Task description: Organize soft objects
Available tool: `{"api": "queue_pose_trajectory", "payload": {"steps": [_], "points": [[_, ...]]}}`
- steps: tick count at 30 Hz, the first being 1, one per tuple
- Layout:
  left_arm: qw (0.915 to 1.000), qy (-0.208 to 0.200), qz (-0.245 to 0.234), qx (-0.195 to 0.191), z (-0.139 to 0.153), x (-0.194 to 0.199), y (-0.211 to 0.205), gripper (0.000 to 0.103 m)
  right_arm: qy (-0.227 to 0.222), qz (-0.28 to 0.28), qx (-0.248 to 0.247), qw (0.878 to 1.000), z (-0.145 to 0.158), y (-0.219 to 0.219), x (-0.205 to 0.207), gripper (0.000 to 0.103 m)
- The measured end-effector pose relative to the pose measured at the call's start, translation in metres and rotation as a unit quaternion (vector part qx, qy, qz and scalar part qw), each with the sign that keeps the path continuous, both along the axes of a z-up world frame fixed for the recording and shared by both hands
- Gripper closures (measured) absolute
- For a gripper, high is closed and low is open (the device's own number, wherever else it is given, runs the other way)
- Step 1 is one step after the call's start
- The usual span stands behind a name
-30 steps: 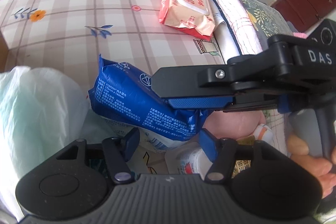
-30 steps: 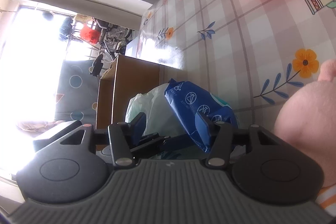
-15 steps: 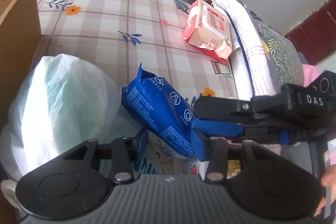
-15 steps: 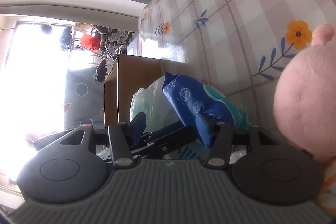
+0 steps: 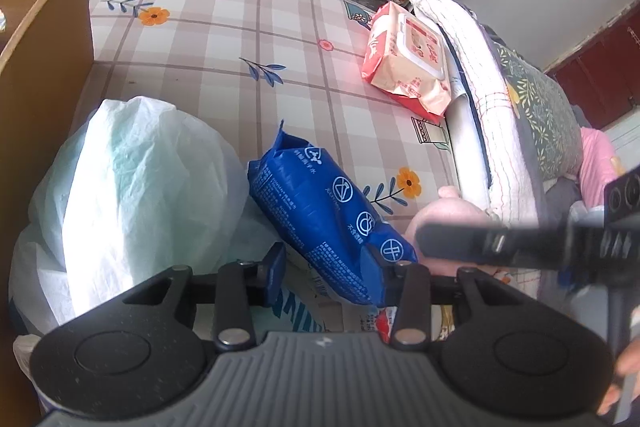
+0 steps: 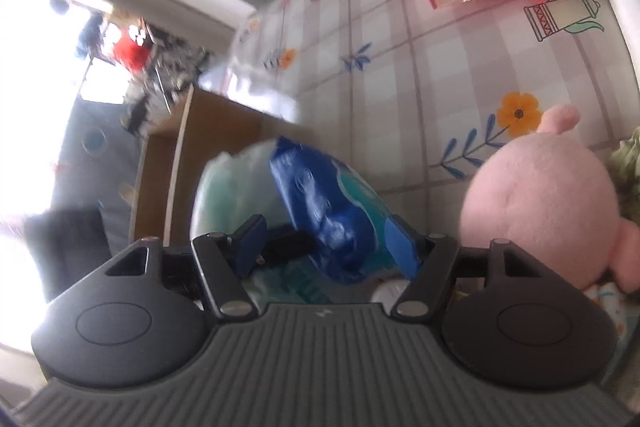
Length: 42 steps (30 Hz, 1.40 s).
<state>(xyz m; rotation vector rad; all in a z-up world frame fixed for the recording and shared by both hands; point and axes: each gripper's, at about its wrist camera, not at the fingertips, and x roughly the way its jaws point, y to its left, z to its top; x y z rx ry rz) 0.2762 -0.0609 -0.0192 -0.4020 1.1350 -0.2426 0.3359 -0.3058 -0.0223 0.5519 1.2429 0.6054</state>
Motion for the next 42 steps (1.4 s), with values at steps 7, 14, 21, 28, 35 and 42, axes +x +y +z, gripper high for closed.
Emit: {"api": "queue_pose_trajectory", "payload": {"steps": [7,14,21,28,35,42], "points": [[0.9998,0.012,-0.001,-0.013,-0.004,0.005,0.005,0.061,-0.056,0.087,-0.085,0.991,-0.001,0.027,-0.022,0.037],[0.9992,0.028,0.009,-0.029,-0.006,0.009,0.008,0.061,-0.132,0.133,-0.176,0.966,-0.005,0.061,-0.030,0.043],[0.9982,0.017,0.029,-0.049,-0.004,0.009,0.015,0.062,-0.154,0.099,-0.159,0.970,-0.010,0.057,-0.027,0.069],[0.9964,0.002,0.050,-0.068,0.002,0.009,0.025,0.062,-0.169,0.031,-0.191,0.967,0.003,0.028,-0.015,0.076],[0.9963,-0.001,0.052,-0.068,0.003,0.009,0.026,0.062,-0.230,0.019,-0.282,0.931,0.025,0.037,-0.004,0.076],[0.9955,-0.007,0.060,-0.072,0.004,0.006,0.030,0.063,-0.211,0.088,-0.281,0.932,0.013,0.065,-0.015,0.070]]}}
